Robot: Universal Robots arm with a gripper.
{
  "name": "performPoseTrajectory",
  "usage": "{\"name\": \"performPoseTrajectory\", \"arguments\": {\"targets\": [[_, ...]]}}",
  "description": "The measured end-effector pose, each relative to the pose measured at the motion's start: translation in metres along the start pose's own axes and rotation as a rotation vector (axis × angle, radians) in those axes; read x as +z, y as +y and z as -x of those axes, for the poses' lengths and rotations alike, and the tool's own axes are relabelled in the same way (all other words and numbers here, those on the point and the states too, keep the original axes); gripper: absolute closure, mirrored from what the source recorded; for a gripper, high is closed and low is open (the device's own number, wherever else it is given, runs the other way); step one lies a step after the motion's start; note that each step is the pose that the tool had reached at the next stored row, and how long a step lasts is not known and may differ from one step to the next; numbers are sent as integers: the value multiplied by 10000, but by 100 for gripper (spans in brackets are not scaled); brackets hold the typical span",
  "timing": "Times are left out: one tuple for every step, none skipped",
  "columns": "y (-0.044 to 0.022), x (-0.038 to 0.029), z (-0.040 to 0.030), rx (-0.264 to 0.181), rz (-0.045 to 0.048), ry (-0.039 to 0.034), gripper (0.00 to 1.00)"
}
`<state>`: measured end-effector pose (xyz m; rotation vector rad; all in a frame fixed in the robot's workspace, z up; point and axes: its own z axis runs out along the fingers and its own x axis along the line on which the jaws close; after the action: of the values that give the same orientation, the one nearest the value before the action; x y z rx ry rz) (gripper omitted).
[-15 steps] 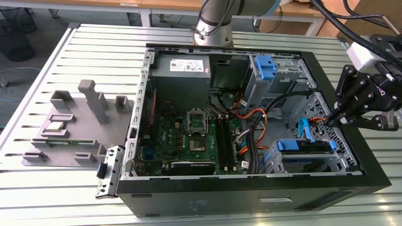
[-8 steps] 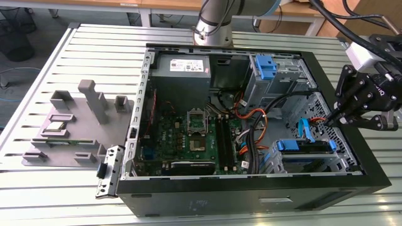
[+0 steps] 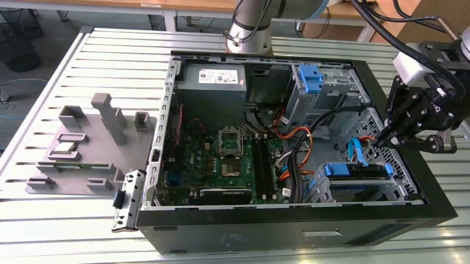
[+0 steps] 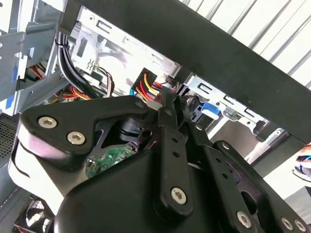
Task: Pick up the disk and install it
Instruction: 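Insert the second disk wire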
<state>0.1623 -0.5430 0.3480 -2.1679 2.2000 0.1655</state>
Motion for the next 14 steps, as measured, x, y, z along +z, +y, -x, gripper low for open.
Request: {"name": "performPoseTrajectory", "arguments": {"targets": [[0,0,0,0,-1,0,82],[0,0,0,-1,-1,0,82],[0,0,0,-1,-2,0,82],[0,0,0,0,-3,0,82],[0,0,0,0,-3,0,82],[0,0,0,-1,-3,1,82],[0,0,0,0,-3,0,82],[0,0,0,-1,-4,0,82],[0,0,0,-1,-4,0,82],[0,2,0,0,-5,17,82],[1,2,0,1,-5,40,82],[3,3,0,3,-5,67,82],[7,4,-1,5,-6,100,82],[11,7,-1,7,-6,129,82]]}}
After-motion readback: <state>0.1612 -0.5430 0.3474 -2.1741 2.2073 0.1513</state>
